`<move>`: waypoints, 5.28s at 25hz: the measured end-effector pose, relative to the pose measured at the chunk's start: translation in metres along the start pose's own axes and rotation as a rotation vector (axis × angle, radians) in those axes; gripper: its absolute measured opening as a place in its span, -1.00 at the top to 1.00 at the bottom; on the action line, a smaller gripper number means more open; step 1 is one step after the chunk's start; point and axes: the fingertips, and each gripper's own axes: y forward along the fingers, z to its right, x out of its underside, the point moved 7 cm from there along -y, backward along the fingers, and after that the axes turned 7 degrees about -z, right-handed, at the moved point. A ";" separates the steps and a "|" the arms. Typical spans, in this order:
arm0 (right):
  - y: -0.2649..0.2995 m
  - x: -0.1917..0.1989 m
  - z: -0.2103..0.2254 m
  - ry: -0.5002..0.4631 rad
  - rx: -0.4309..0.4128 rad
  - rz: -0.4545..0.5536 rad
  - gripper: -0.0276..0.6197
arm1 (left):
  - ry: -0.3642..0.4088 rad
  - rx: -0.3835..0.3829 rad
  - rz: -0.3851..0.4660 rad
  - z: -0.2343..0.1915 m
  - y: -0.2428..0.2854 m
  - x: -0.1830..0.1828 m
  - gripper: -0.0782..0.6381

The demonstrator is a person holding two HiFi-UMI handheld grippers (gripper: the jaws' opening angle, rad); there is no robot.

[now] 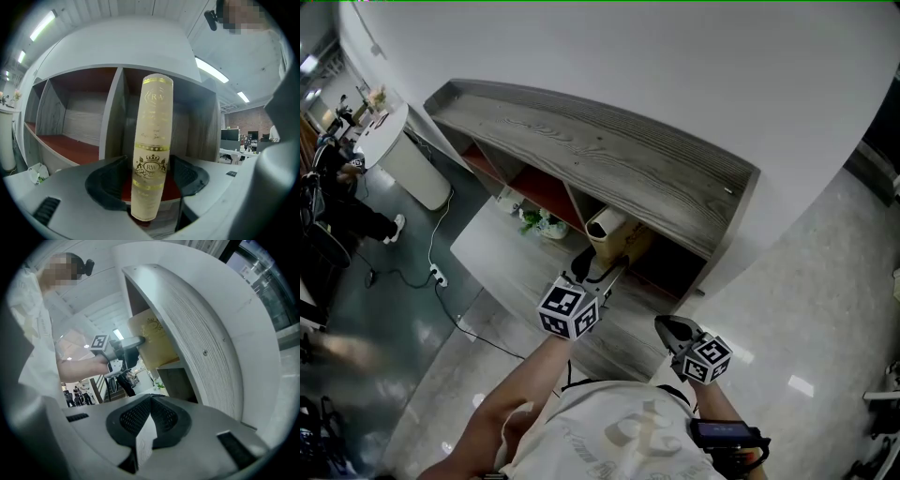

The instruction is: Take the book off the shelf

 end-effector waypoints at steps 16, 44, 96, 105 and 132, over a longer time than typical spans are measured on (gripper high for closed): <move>0.002 0.006 0.011 0.036 0.021 -0.005 0.90 | 0.012 0.064 -0.018 0.001 0.036 -0.005 -0.04; -0.005 0.009 0.004 0.027 0.017 -0.009 0.90 | -0.003 0.027 0.038 0.003 0.011 0.001 0.16; 0.054 0.032 -0.106 -0.026 -0.009 -0.083 0.91 | -0.142 -0.105 0.041 -0.048 -0.190 0.099 0.16; 0.059 0.042 -0.127 -0.036 0.006 -0.089 0.91 | -0.181 -0.117 0.007 -0.053 -0.226 0.138 0.15; 0.070 0.055 -0.163 -0.078 -0.002 -0.082 0.91 | -0.229 -0.152 -0.102 -0.053 -0.295 0.223 0.15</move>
